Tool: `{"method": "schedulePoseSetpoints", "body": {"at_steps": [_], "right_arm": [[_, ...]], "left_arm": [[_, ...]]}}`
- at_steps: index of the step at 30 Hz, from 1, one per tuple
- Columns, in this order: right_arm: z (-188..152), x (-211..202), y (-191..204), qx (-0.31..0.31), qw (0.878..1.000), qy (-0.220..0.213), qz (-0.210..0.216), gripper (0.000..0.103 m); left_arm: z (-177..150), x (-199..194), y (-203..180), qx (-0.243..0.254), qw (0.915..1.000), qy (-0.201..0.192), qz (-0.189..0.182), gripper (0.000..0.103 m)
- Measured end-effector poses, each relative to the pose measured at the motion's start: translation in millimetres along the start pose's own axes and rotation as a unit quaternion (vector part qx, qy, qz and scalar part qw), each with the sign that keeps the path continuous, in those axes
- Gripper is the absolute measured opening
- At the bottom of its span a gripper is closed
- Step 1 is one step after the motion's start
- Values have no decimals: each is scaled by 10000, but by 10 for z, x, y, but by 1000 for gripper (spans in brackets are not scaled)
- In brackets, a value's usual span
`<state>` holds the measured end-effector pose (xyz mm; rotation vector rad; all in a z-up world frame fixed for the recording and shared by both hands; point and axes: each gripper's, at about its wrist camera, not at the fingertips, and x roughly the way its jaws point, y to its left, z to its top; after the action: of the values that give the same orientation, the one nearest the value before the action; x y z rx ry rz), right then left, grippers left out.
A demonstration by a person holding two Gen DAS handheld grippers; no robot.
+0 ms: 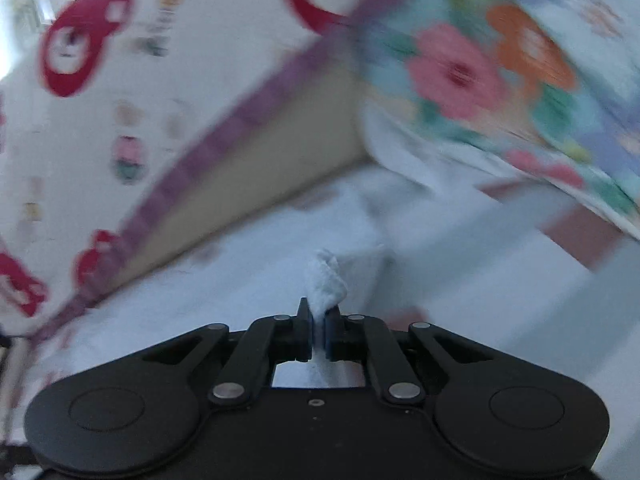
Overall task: Fold clothes
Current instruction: 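Pinch the shirt end with the right gripper and lift it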
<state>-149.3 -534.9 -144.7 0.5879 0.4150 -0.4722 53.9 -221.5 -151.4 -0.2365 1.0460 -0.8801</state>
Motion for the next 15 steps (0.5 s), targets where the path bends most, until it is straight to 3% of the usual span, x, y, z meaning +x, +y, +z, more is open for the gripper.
{"method": "schedulePoseSetpoints", "body": {"at_steps": [4, 9, 14, 15], "right_arm": [[294, 36, 578, -465, 9944, 102, 943, 8], [319, 225, 1614, -1195, 9648, 613, 2260, 8], [-284, 655, 2308, -1698, 9252, 1689, 2945, 8], [-446, 747, 2384, -1843, 9190, 1929, 2904, 8]], "left_arm": [[114, -363, 275, -201, 9987, -431, 165, 53], [145, -784, 608, -371, 9971, -567, 345, 53], [-18, -968, 921, -543, 9953, -497, 624, 53], [-64, -975, 977, -632, 9949, -477, 627, 53]]}}
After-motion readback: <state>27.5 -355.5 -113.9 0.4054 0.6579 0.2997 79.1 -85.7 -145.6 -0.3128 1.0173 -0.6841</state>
